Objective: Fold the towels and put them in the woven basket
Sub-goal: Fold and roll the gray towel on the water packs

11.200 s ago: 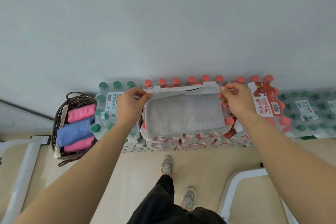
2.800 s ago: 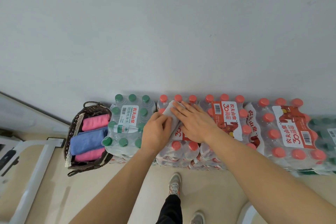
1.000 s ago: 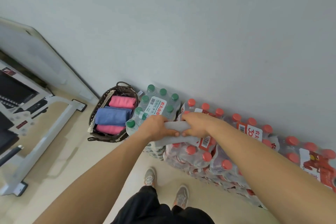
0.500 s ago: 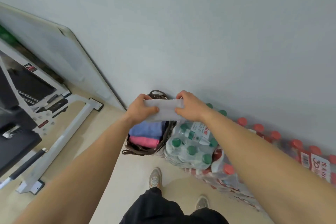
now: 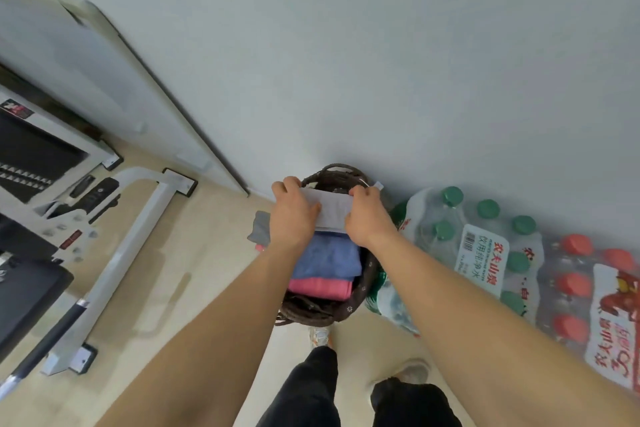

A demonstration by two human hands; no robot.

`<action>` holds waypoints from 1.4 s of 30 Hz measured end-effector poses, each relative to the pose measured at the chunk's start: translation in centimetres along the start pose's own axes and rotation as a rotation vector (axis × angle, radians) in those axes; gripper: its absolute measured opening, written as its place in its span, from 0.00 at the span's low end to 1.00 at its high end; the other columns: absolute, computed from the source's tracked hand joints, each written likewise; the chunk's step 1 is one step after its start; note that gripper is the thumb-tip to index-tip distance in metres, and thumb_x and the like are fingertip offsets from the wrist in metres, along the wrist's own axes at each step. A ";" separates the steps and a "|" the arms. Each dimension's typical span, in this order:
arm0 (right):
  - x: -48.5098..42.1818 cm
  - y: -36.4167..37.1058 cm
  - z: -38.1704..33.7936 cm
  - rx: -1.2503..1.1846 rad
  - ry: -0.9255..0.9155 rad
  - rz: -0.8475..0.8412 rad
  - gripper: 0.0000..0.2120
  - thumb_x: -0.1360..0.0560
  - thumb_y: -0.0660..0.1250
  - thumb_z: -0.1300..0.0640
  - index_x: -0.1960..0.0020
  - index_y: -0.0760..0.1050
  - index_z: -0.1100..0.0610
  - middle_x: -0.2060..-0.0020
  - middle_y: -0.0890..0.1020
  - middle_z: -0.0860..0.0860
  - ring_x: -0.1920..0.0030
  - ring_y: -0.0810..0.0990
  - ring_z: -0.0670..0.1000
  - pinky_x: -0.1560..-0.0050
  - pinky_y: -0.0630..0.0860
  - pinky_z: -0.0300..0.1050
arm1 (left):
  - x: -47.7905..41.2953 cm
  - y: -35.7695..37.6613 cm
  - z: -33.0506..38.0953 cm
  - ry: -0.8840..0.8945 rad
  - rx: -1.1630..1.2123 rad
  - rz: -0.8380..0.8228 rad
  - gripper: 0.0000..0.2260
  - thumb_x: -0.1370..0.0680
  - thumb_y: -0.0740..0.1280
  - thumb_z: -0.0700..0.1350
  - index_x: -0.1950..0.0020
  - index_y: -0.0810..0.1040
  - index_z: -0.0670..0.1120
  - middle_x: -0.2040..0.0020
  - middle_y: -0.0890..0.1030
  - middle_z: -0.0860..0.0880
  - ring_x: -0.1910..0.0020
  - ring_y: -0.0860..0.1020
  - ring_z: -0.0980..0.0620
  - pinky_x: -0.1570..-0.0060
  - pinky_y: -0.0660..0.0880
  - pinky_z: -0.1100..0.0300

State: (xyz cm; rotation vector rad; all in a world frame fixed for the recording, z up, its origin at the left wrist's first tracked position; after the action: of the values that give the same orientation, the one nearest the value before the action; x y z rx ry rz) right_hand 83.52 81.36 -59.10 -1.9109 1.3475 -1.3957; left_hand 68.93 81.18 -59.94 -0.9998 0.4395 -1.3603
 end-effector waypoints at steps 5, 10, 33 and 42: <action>-0.8 3.3 1.1 0.049 0.037 0.056 0.20 0.26 0.61 0.67 0.35 0.67 0.61 0.35 0.64 0.59 0.50 0.80 0.67 0.50 0.74 0.55 | -0.3 2.9 -1.5 0.147 -0.235 -0.029 0.13 0.23 0.69 0.46 0.45 0.70 0.41 0.44 0.68 0.41 0.62 0.78 0.39 0.69 0.66 0.55; -0.7 4.2 1.6 0.224 -0.016 0.127 0.22 0.24 0.60 0.64 0.30 0.66 0.58 0.35 0.67 0.56 0.47 0.76 0.64 0.54 0.74 0.55 | -0.7 2.6 -1.9 0.188 -0.340 -0.045 0.12 0.20 0.63 0.48 0.44 0.71 0.41 0.44 0.69 0.41 0.62 0.78 0.38 0.69 0.67 0.52; 0.1 7.3 3.4 0.736 -0.067 -0.315 0.43 0.23 0.49 0.29 0.24 0.25 0.47 0.25 0.26 0.55 0.23 0.29 0.58 0.24 0.34 0.58 | 1.2 4.6 -7.3 0.668 -0.883 -0.252 0.34 0.20 0.38 0.63 0.21 0.41 0.43 0.20 0.43 0.44 0.21 0.46 0.46 0.25 0.38 0.44; 1.1 6.8 2.7 0.793 -0.042 -0.314 0.43 0.24 0.47 0.28 0.24 0.25 0.47 0.25 0.27 0.55 0.24 0.30 0.59 0.25 0.33 0.62 | 2.2 4.1 -5.7 0.619 -0.982 -0.304 0.34 0.18 0.43 0.63 0.21 0.36 0.43 0.20 0.38 0.44 0.21 0.41 0.45 0.25 0.39 0.41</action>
State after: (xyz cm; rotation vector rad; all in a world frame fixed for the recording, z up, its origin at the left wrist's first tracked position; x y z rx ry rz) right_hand 82.88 76.82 -64.93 -1.6010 0.3538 -1.6805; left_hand 67.43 76.81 -65.69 -1.4450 1.5760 -1.7557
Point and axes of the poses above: each hand's wrist, its own x-axis away from the middle knuckle, its own y-axis out of the palm, z = x × y, the point moved 2 cm from there along -x, towards the middle knuckle
